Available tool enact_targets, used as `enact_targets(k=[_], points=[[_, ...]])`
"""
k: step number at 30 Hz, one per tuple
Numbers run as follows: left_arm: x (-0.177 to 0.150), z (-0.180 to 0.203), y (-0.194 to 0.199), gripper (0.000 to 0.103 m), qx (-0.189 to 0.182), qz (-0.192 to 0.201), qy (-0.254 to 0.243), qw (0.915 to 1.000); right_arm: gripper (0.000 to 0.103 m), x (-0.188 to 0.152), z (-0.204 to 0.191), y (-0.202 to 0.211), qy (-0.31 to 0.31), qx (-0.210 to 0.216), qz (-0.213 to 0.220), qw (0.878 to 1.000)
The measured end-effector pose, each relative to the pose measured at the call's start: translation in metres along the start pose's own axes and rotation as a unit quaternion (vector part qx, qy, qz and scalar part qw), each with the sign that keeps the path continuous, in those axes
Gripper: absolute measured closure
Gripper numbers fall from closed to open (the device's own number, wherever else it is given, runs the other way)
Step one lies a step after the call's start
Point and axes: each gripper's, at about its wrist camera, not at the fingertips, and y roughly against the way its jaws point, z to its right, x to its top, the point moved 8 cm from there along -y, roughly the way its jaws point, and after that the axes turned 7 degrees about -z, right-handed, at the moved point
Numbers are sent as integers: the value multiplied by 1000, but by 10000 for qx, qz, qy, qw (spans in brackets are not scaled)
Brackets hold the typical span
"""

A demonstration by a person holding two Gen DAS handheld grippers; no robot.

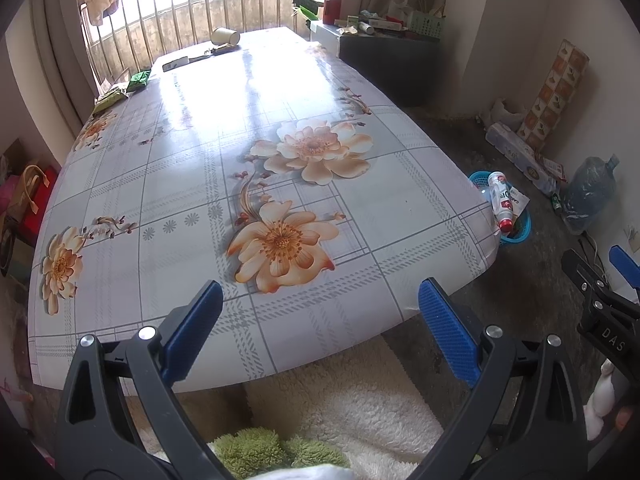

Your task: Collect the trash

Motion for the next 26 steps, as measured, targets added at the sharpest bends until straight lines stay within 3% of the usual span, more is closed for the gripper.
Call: enact_targets(k=[26], points=[[0,1,-2,9,-22,6,-110,9999,6,-5,7,-1,-172,118,-53,9998]])
